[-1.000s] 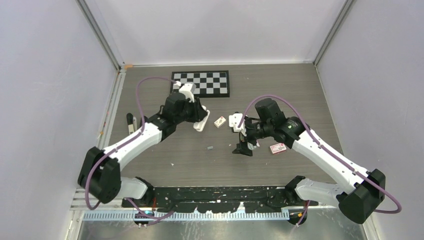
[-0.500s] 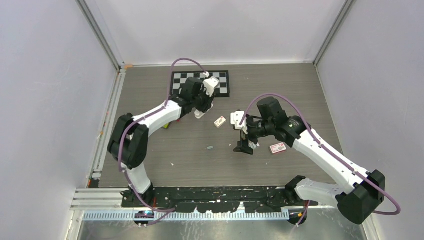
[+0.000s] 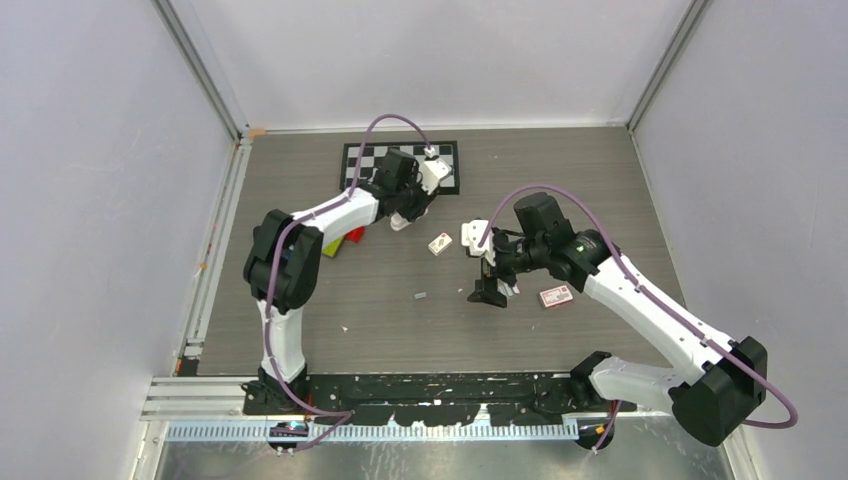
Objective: Unload the staples from the stapler
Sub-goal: Place the stapler at the center of the board, then pick up the staple from the center of the board.
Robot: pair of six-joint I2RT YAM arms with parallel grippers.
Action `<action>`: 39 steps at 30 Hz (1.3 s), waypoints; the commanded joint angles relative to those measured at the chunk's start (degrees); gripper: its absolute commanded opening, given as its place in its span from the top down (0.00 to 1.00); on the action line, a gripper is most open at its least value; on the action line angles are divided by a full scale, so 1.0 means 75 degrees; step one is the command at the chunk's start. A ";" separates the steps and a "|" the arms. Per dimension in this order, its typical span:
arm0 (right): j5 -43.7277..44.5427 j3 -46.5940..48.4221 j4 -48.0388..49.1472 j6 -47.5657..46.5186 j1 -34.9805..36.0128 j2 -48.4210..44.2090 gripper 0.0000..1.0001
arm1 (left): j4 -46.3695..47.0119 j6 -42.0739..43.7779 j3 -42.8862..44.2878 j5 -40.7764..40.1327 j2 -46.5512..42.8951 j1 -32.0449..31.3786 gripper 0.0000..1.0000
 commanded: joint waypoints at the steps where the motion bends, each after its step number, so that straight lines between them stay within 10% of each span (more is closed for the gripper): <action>1: -0.0069 0.0179 0.0043 0.0028 -0.0097 0.0054 0.00 | -0.0270 0.0734 0.0767 -0.0142 0.0368 0.0051 1.00; 11: -0.0124 0.0214 -0.0038 -0.0007 -0.0176 0.0313 0.00 | -0.0864 0.1031 0.1579 -0.0203 0.1131 0.0416 0.98; 16: -0.0136 0.0243 -0.0077 -0.0019 -0.0236 0.0376 0.00 | -0.0807 0.0674 0.1612 -0.0478 0.1197 0.0443 0.44; 23: -0.0390 0.0375 -0.0402 -0.0060 -0.0510 0.0381 0.01 | -0.0636 -0.0530 0.1378 -0.0945 0.0058 0.0449 0.27; 29: -0.1360 0.0978 -0.1667 -0.0462 -0.1000 0.0647 0.00 | 0.1550 -0.2785 -0.1170 -0.0559 -0.2548 0.0559 0.01; 39: -0.2136 0.1593 -0.3384 -0.0174 -0.1048 0.0884 0.00 | 0.3528 -0.6239 -0.5299 0.2228 -0.5569 0.0875 0.00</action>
